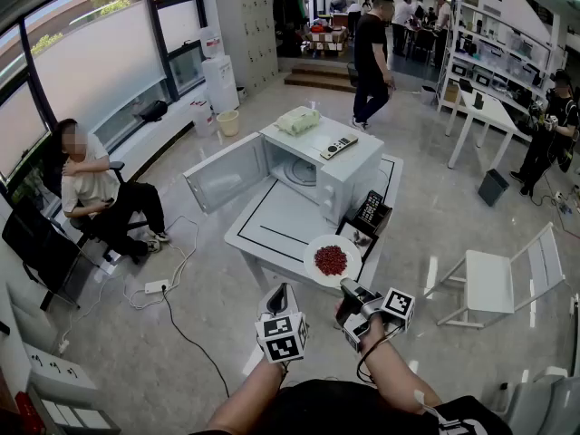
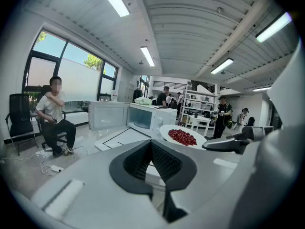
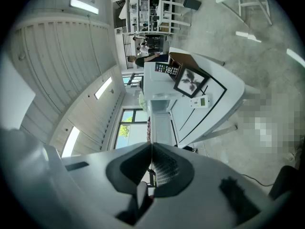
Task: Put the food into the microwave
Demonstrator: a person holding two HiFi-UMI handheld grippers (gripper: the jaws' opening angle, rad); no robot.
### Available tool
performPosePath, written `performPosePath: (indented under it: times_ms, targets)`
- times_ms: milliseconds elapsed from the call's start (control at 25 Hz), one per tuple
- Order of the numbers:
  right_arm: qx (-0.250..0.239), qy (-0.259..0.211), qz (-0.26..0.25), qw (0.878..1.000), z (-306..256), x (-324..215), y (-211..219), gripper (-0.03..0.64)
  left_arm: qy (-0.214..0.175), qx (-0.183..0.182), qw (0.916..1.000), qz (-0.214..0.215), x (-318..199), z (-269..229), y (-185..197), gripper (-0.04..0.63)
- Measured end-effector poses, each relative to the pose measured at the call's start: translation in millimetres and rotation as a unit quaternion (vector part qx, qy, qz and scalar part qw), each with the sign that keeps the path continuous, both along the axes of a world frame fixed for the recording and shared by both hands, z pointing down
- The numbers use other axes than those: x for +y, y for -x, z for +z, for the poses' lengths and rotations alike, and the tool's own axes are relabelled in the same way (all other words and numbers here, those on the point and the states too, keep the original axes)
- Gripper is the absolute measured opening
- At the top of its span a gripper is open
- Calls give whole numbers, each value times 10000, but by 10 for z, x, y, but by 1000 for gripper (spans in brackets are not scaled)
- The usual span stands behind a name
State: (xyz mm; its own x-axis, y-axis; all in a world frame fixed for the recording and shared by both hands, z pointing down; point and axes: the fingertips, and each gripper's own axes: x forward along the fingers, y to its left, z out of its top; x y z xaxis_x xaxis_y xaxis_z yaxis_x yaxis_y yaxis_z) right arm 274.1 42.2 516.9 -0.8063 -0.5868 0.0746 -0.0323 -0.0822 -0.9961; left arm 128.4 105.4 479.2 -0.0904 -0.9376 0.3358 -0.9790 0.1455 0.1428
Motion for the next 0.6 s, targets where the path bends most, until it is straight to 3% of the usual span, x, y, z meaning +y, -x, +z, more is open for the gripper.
performPosePath:
  times_ms: [600]
  targets:
    - [46,-119,-62,9999,-12,53,10,17,-75,63,9999,28,22,-35,-23,9]
